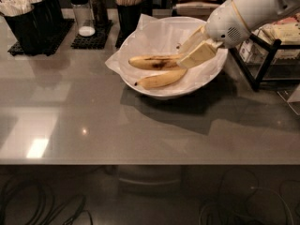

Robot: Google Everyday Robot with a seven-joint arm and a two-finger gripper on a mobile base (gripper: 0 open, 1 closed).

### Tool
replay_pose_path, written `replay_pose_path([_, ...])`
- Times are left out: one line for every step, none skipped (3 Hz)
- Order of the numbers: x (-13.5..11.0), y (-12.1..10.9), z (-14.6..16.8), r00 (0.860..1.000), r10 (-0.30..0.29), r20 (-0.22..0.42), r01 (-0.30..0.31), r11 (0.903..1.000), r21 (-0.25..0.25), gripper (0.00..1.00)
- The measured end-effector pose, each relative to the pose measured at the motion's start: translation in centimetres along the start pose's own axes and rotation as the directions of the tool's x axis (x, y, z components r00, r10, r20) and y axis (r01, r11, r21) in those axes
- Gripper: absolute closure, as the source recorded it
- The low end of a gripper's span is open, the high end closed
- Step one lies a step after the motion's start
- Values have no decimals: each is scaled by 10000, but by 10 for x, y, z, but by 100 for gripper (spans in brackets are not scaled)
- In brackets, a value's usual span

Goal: Pick banana from white bowl

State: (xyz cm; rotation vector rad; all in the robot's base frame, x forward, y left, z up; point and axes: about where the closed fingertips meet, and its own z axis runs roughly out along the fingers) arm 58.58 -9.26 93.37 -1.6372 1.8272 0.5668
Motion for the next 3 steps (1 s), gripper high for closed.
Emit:
replay_pose_path([-11,15,-37,9913,-202,1303,232,9995,-219,100])
replay_pose_path([0,42,-64,9641,445,2617,-319,9981,-522,100])
replay_pose_path([24,77,-83,9248,1326,3566,-1113,9906,-798,100])
